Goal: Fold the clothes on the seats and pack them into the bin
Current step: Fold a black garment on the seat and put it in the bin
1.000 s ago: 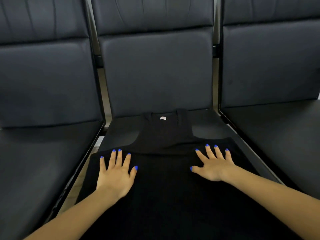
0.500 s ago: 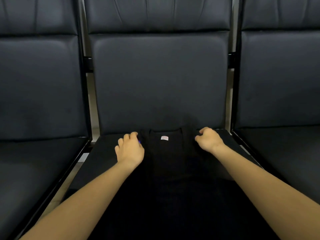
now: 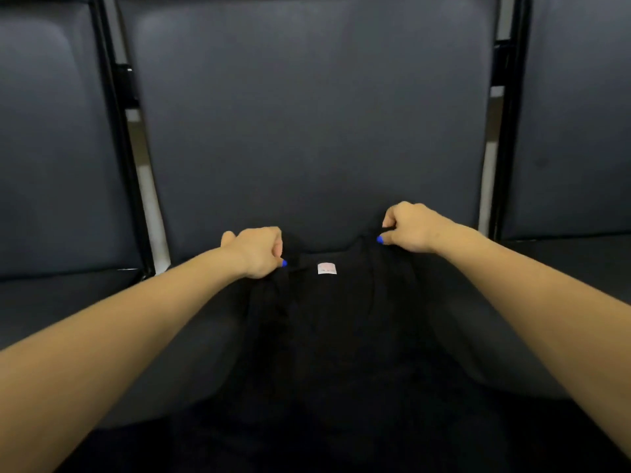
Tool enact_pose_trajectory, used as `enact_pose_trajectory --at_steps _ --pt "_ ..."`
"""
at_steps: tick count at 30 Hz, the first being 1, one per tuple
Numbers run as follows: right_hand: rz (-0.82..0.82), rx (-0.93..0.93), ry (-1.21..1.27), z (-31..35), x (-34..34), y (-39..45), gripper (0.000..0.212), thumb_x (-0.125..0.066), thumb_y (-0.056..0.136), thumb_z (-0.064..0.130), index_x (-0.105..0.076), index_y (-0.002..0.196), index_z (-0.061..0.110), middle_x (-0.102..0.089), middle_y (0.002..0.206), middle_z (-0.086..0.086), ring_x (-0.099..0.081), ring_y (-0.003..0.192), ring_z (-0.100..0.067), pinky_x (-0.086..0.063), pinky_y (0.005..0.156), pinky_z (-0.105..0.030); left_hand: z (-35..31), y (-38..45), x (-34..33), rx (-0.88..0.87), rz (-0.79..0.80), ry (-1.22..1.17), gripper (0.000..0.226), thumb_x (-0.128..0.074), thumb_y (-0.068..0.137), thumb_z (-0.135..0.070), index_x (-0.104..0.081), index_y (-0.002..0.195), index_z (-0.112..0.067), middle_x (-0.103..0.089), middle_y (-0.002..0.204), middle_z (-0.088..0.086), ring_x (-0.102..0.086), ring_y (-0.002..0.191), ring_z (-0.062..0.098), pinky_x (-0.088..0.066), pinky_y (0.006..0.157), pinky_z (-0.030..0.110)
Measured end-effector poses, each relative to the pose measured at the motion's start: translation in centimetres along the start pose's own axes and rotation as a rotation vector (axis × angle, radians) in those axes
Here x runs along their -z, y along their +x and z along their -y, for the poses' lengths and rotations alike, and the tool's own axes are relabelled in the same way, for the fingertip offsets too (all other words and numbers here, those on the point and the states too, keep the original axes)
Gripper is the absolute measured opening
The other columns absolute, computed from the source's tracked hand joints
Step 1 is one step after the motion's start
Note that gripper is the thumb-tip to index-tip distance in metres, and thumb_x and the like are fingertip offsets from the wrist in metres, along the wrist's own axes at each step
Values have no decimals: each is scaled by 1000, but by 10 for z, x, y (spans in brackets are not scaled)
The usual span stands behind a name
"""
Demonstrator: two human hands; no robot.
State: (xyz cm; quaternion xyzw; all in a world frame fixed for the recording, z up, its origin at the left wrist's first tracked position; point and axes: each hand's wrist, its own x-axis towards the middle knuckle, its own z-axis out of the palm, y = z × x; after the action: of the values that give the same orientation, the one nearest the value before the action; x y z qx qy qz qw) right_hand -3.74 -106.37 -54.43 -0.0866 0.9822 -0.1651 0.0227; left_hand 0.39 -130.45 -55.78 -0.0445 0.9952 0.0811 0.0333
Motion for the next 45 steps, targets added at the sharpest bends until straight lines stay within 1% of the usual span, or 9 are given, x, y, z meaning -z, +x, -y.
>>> enact_pose_trajectory --at_steps 5,9,11,15,26,28,30,34,45 --pt "-318 -7 102 6 16 -5 5 -59 92 23 -56 91 20 -59 99 -6 -57 90 -28 -42 70 -34 4 2 8 -6 0 -57 21 -62 91 -22 -58 111 -15 -59 114 7 -55 112 29 -44 95 37" --pt "-510 -76 205 11 48 -19 7 -66 89 23 -63 89 17 -63 91 -6 -59 82 -26 -46 67 -33 -1 -9 44 85 -385 -192 6 -62 91 -25 -65 93 -20 -63 111 12 -59 105 36 -48 85 39" --pt "-521 -42 348 13 61 -29 7 -66 89 21 -62 86 16 -66 83 -8 -65 70 -25 -55 62 -35 -2 -17 68 109 -399 -302 9 -62 91 -24 -65 94 -15 -67 98 11 -65 89 31 -50 77 36" --pt "-395 53 599 11 89 -70 4 -65 90 11 -61 89 11 -65 80 -7 -63 50 -14 -51 41 -22 -11 -55 112 35 -301 -483 3 -65 89 -12 -63 86 -13 -63 67 5 -61 40 8 -48 39 22" --pt "-138 288 680 -8 147 -270 13 -72 76 19 -65 84 12 -68 69 -3 -66 54 -15 -52 41 -24 -19 -238 179 -217 -203 -652 10 -69 81 0 -66 74 -8 -70 67 13 -68 51 12 -58 55 21" --pt "-104 323 687 -6 152 -300 21 -73 68 25 -66 82 11 -69 72 -7 -66 55 -17 -51 41 -24 -16 -272 184 -259 -165 -684 11 -79 72 -11 -68 70 -9 -71 66 13 -70 57 18 -58 55 22" --pt "-64 353 692 -5 153 -327 29 -77 60 35 -69 77 14 -69 71 -8 -67 56 -20 -52 41 -25 -14 -306 184 -293 -78 -685 50 -93 35 -46 -73 64 -12 -72 66 11 -71 60 22 -58 53 23" --pt "60 398 665 -5 146 -371 58 -84 37 65 -72 74 22 -69 71 -9 -69 58 -22 -52 43 -27 -1 -350 171 -340 24 -678 80 -82 3 -69 -75 66 -20 -70 64 15 -70 56 23 -56 51 23" --pt "447 276 591 -2 90 -438 8 -73 65 32 -68 70 30 -68 66 7 -66 58 -10 -50 47 -23 20 -413 121 -221 441 -521 71 -81 13 -75 -74 62 -23 -69 61 15 -68 53 23 -55 51 24"
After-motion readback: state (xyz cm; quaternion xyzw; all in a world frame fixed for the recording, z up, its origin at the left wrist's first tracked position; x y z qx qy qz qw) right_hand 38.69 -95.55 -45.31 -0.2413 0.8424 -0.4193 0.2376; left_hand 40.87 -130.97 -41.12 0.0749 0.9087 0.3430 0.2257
